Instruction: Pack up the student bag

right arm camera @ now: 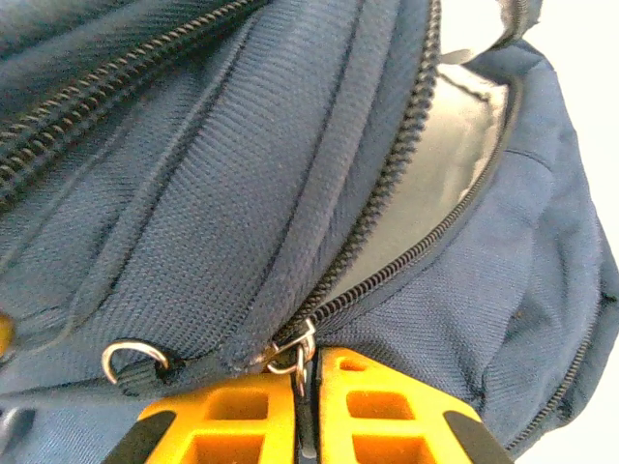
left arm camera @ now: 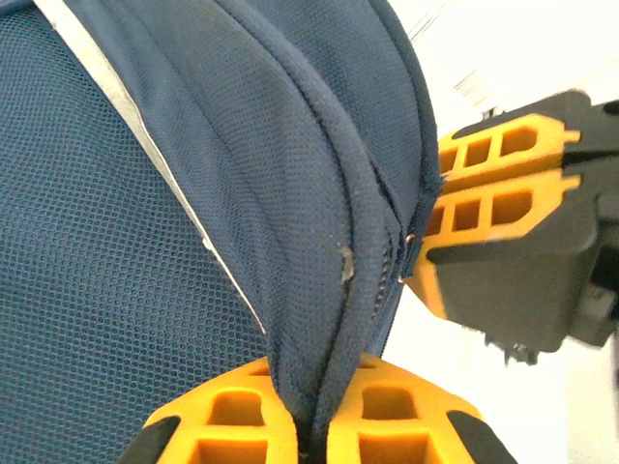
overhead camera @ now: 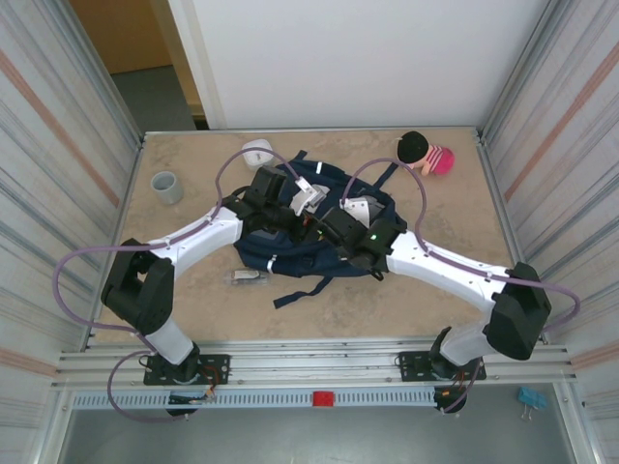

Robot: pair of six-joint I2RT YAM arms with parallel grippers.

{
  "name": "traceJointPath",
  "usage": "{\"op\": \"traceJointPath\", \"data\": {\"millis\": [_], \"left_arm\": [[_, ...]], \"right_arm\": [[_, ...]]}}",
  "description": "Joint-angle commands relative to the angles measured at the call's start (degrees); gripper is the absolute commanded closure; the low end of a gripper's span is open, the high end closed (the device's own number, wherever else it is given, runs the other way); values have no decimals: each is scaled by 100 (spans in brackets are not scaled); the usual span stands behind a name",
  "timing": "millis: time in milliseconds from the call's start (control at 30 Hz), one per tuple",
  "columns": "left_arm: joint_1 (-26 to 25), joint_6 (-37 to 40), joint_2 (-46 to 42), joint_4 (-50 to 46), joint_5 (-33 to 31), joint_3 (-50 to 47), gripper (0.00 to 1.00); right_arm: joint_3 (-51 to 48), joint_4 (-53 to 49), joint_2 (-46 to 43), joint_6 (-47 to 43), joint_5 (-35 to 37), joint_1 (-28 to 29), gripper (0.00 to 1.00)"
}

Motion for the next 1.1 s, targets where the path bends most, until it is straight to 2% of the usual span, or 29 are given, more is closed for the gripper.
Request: {"op": "traceJointPath", "data": {"millis": [0,67,167,300,367,500,533,600,700,833,867,1067], "left_arm": [[-7,895,-222,-792,5,113,99],[-3,1318,-282,-930,-108,57,98],[23,1883,-378,-1008,-187,-58,97],[115,2391,-472,-925,-370,-255,90],[113,2568,-506,-946,-521,-266,79],[17,2611,-659,-874,-622,-283,46],[-52,2611,-720,-816,-698,-316,41],[-263,2626,-916,-587,-959,-461,33],[-662,2801,-1167,-186,-1399,-765,28],[-1192,2959,-1272,510,-2163,-1104,27],[-1299,2954,-1236,670,-2301,-1141,30],[-1464,3117,-929,706,-2569,-1088,67]], "right_arm": [[-170,173,-552,-651,-586,-333,94],[-306,216,-773,-872,-1186,-504,96],[-516,295,-1035,-1232,-2505,-900,97],[-706,243,-1129,-1578,-3871,-1278,100],[-751,242,-1121,-1652,-4321,-1375,100],[-738,232,-1022,-1731,-5073,-1501,100],[-734,234,-1001,-1738,-5199,-1513,100],[-699,212,-973,-1734,-5378,-1561,100],[-690,181,-964,-1708,-5612,-1672,100],[-658,197,-984,-1639,-6146,-1829,100],[-651,215,-989,-1627,-6261,-1834,100],[-688,129,-1119,-1616,-6608,-2026,100]]}}
